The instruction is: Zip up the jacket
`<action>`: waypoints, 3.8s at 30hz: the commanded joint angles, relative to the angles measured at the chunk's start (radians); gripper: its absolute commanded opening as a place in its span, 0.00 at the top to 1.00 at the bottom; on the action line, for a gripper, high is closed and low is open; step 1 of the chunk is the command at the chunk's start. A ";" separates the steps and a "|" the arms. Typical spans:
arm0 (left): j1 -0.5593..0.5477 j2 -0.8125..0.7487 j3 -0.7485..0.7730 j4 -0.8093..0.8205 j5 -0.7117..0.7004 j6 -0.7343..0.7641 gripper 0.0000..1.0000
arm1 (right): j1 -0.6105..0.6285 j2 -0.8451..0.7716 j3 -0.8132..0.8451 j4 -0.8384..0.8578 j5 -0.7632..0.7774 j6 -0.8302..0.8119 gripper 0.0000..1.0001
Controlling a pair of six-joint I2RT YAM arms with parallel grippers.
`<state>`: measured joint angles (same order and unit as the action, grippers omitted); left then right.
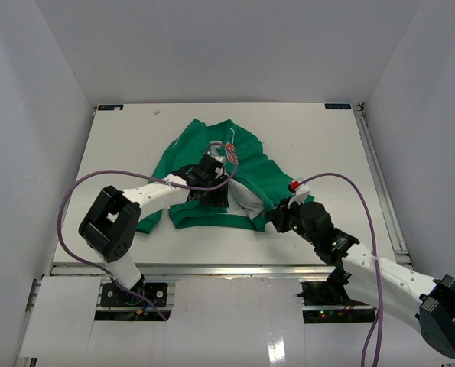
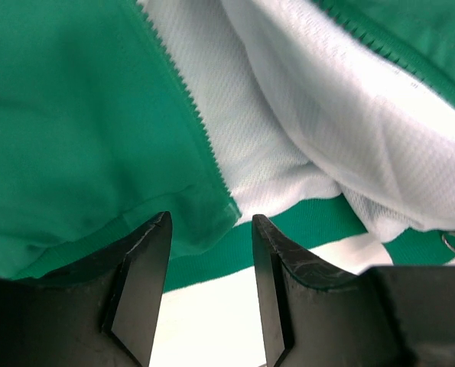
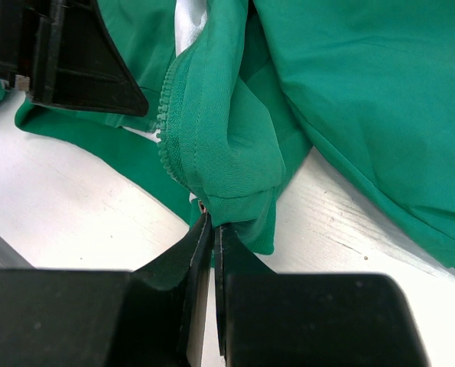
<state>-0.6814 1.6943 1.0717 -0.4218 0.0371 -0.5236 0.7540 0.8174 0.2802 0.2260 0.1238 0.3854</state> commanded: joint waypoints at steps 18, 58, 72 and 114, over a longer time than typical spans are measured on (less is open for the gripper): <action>-0.030 0.098 0.095 -0.112 -0.136 -0.028 0.51 | -0.002 -0.036 0.004 0.024 0.002 -0.007 0.92; 0.037 -0.102 -0.057 0.063 0.071 -0.009 0.87 | -0.002 -0.014 0.015 0.022 0.006 -0.010 0.92; 0.038 -0.109 -0.071 0.072 0.079 0.015 0.98 | -0.002 -0.015 0.022 0.017 0.007 -0.013 0.92; 0.045 -0.596 -0.764 1.162 0.268 0.183 1.00 | -0.001 0.225 0.083 0.314 -0.407 -0.013 0.92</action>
<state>-0.6400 1.1527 0.3718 0.4779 0.2667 -0.3866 0.7536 1.0221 0.3124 0.4245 -0.2140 0.3779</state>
